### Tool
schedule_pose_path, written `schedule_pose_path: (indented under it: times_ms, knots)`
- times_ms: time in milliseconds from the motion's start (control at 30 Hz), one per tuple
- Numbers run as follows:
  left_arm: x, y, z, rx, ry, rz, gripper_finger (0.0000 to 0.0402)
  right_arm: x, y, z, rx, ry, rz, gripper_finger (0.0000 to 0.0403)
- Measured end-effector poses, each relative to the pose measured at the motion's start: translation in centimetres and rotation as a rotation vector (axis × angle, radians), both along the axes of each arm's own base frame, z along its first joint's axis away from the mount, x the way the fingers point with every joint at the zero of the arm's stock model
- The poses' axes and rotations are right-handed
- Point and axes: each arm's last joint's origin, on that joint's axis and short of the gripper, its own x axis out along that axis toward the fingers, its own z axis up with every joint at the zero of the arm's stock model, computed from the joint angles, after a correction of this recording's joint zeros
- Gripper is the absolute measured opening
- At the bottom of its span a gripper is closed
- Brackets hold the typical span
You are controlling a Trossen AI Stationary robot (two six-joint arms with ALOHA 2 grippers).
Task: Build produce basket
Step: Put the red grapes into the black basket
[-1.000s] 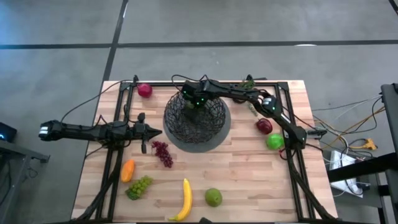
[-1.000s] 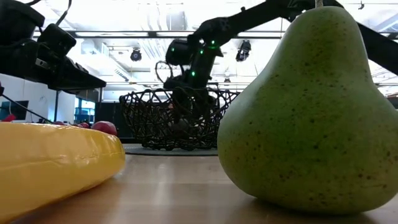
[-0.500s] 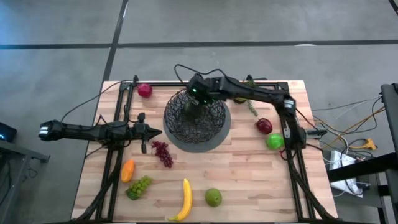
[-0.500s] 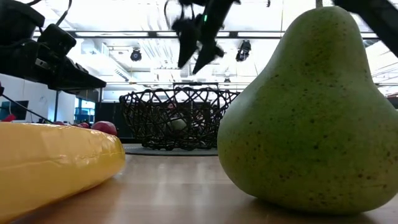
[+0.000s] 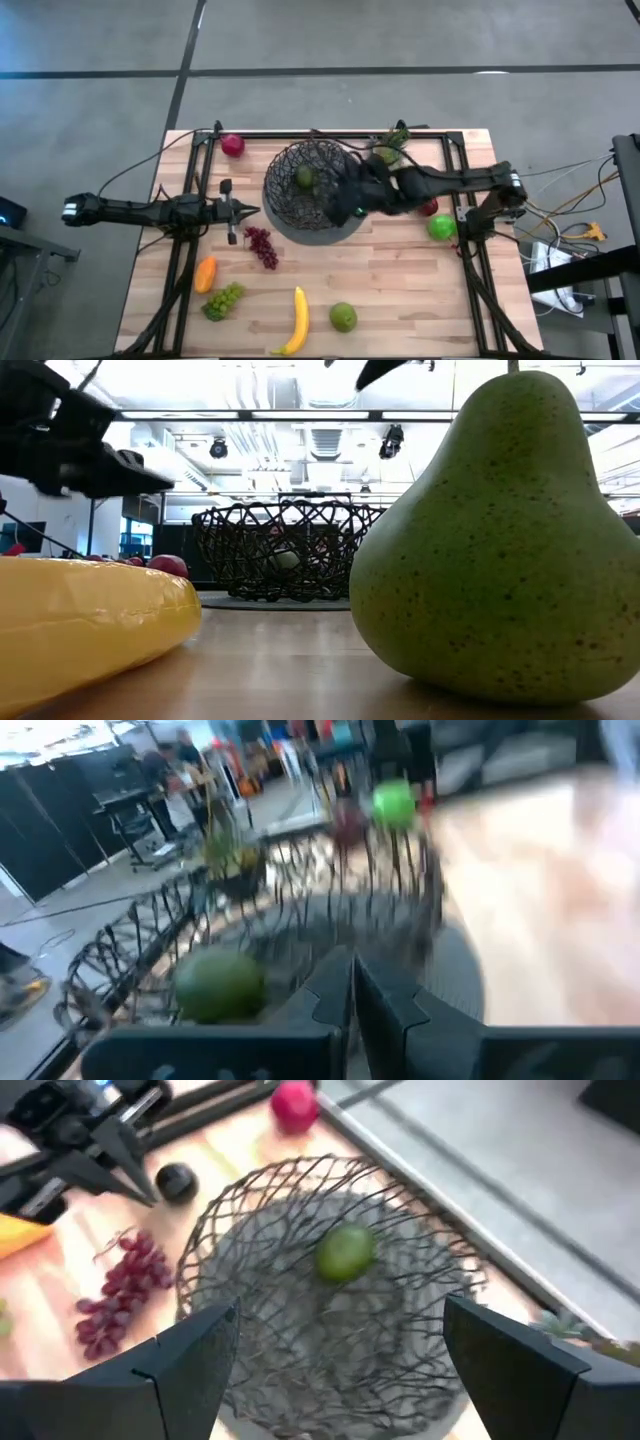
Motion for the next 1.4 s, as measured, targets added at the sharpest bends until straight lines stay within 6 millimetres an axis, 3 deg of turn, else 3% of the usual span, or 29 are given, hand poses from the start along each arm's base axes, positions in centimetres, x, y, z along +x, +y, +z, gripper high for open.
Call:
schedule_pose_path:
  times_ms: [233,333,433,533,633,800,933,1133,1400]
  knots:
    - [-0.2,0.1,3.7,-0.854,-0.544,0.008,0.0,-3.2,0.9,0.7,-0.115,-0.059,-0.097,0.0329]
    - [-0.5,0.4,4.6,-0.993,-0.697,0.037,0.0,-3.8,0.4,0.5,-0.139,-0.053,-0.121,0.0329]
    - [-0.6,0.5,5.0,-1.045,-0.739,0.05,0.0,-4.0,0.0,0.3,-0.172,-0.025,-0.114,0.0329]
    - [-0.2,0.3,6.1,-1.042,-0.634,0.049,0.0,-4.0,-0.2,0.0,-0.203,0.016,-0.091,0.0329]
    - [0.1,0.2,7.3,-1.076,-0.405,0.116,0.0,-4.0,-0.3,-0.3,-0.225,0.048,-0.07,0.0329]
    - [-1.4,0.0,8.9,-1.201,0.087,0.393,0.0,-4.0,-0.2,-0.8,-0.266,0.109,-0.026,0.0329]
    - [-2.5,-0.2,9.3,-1.325,0.35,0.618,0.0,-4.0,-0.3,-1.1,-0.294,0.149,0.002,0.0329]
    - [-1.8,-0.5,8.1,-1.49,0.468,0.763,0.001,-4.0,-0.3,-1.4,-0.324,0.187,0.03,0.0329]
    - [0.6,-0.6,5.4,-1.525,0.527,0.914,0.0099,-4.0,-0.3,-1.5,-0.355,0.204,0.026,0.0329]
